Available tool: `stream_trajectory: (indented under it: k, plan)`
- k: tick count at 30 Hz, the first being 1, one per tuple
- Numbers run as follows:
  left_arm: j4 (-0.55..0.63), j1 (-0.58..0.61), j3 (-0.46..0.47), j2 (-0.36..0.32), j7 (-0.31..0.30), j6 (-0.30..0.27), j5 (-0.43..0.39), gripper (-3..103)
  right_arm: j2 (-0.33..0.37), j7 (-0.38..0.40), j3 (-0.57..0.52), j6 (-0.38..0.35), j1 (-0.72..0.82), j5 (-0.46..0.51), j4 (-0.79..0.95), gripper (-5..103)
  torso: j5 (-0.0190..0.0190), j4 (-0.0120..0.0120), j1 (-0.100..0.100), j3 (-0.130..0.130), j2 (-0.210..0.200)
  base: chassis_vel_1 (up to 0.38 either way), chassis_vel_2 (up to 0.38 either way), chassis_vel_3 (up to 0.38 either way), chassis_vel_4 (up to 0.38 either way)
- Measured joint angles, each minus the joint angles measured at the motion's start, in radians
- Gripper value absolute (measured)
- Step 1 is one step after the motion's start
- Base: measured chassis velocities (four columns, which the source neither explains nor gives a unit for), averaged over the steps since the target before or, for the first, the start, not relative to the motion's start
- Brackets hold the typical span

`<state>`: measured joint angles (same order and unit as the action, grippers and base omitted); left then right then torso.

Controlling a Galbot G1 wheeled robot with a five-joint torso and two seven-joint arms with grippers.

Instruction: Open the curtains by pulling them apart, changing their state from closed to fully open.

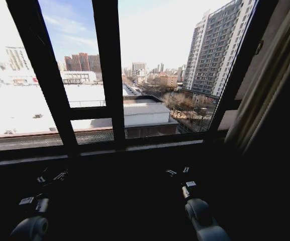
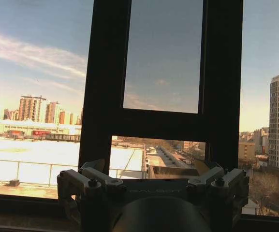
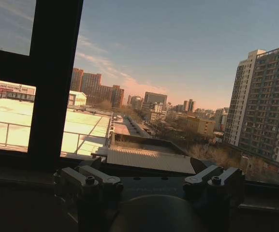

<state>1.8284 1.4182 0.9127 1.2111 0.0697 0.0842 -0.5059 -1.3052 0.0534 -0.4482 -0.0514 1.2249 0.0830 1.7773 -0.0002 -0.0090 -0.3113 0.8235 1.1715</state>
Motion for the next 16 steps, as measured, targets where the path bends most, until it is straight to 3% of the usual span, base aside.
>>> stream_trajectory:
  k: [16]
  plan:
    - [0.0, 0.0, 0.0, 0.0, 0.0, 0.0, 0.0, 100, 0.0, 0.0, 0.0, 0.0, 0.0, 0.0, 0.0, 100, 0.0001, 0.0004, -0.001, 0.0, -0.001, 0.019, -0.015, -0.015, 0.013]
